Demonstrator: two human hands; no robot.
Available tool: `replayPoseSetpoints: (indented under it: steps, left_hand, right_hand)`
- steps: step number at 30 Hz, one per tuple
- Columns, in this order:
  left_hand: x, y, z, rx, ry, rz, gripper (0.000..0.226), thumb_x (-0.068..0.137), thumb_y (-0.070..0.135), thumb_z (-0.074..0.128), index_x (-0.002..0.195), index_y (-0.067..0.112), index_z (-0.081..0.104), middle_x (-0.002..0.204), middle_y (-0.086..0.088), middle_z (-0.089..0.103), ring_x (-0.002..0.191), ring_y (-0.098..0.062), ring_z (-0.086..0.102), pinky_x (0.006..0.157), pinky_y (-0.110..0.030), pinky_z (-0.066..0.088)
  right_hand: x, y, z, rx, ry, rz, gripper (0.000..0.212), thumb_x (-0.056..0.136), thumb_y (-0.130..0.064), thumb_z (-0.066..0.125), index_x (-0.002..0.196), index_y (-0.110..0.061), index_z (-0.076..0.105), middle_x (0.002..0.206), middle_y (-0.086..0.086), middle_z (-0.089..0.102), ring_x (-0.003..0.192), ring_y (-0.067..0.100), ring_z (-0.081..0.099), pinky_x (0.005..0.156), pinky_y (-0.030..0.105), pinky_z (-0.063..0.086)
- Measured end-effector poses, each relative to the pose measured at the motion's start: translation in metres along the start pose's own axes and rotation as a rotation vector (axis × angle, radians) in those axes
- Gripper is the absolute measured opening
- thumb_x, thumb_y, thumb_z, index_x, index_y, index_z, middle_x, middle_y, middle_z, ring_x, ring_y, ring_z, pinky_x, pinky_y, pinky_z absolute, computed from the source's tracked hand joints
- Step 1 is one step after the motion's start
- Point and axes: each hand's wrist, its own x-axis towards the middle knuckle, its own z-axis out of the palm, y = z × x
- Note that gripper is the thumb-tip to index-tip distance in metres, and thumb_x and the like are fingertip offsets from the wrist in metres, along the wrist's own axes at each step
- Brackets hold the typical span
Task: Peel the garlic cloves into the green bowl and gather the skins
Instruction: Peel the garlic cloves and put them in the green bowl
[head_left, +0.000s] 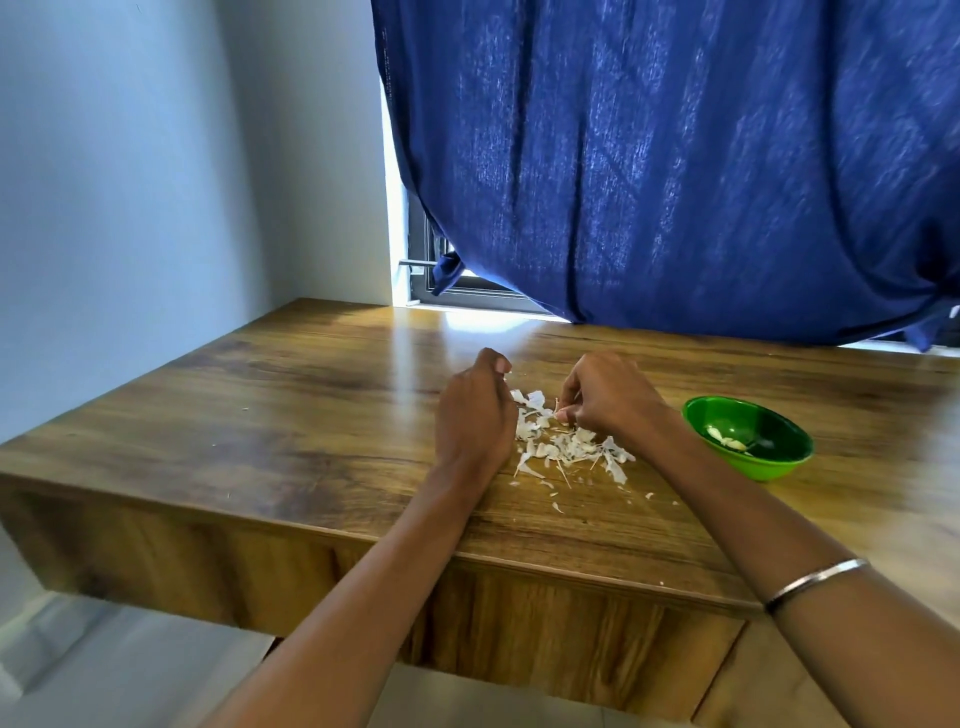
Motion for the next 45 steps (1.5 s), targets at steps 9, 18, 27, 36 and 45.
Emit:
replayPoseSetpoints:
  steps: [9, 18, 27, 36, 45]
  left_hand:
    - [0.001, 0.0, 0.003, 0.005, -0.014, 0.017, 0.021, 0.1, 0.003, 0.05, 0.115, 0.007, 0.065, 0.087, -0.01, 0.072, 0.076, -0.027, 0.067, 0.066, -0.042, 0.052]
    - [0.002, 0.013, 0.025, -0.175, -0.012, 0.265, 0.018, 0.104, 0.014, 0.054, 0.117, 0.014, 0.067, 0.106, 0.002, 0.071, 0.079, -0.013, 0.066, 0.074, -0.033, 0.053]
    - [0.009, 0.014, 0.04, -0.285, -0.096, 0.371, 0.036, 0.09, -0.003, 0.07, 0.121, 0.016, 0.073, 0.112, 0.004, 0.075, 0.09, 0.001, 0.065, 0.083, -0.013, 0.05]
    - [0.005, 0.016, 0.034, -0.381, -0.021, 0.24, 0.016, 0.086, 0.001, 0.076, 0.088, 0.017, 0.077, 0.085, 0.015, 0.074, 0.068, 0.001, 0.068, 0.064, -0.03, 0.059]
    - [0.006, 0.026, 0.027, -0.6, -0.066, -0.058, 0.026, 0.084, -0.002, 0.079, 0.096, 0.02, 0.073, 0.087, 0.003, 0.078, 0.061, -0.012, 0.071, 0.048, -0.022, 0.049]
  right_hand:
    - [-0.008, 0.012, -0.01, 0.277, 0.062, 0.01, 0.01, 0.084, -0.015, 0.08, 0.081, -0.02, 0.071, 0.078, -0.009, 0.069, 0.069, 0.004, 0.065, 0.05, 0.01, 0.045]
    - [-0.041, 0.024, -0.021, 0.912, 0.301, 0.067, 0.017, 0.084, -0.012, 0.08, 0.095, -0.025, 0.076, 0.083, -0.01, 0.077, 0.075, -0.002, 0.072, 0.062, 0.011, 0.052]
    - [-0.054, 0.023, -0.001, 0.721, 0.408, -0.042, 0.024, 0.087, -0.011, 0.076, 0.101, -0.031, 0.077, 0.091, -0.026, 0.071, 0.085, -0.013, 0.066, 0.073, 0.007, 0.052]
    - [-0.052, 0.028, 0.003, 0.792, 0.369, -0.003, 0.024, 0.09, 0.0, 0.07, 0.1, -0.023, 0.07, 0.089, -0.009, 0.075, 0.082, -0.002, 0.07, 0.071, 0.019, 0.059]
    - [-0.054, 0.026, 0.007, 0.694, 0.294, -0.028, 0.028, 0.095, 0.001, 0.062, 0.102, -0.023, 0.073, 0.092, -0.013, 0.073, 0.081, 0.0, 0.071, 0.08, 0.021, 0.06]
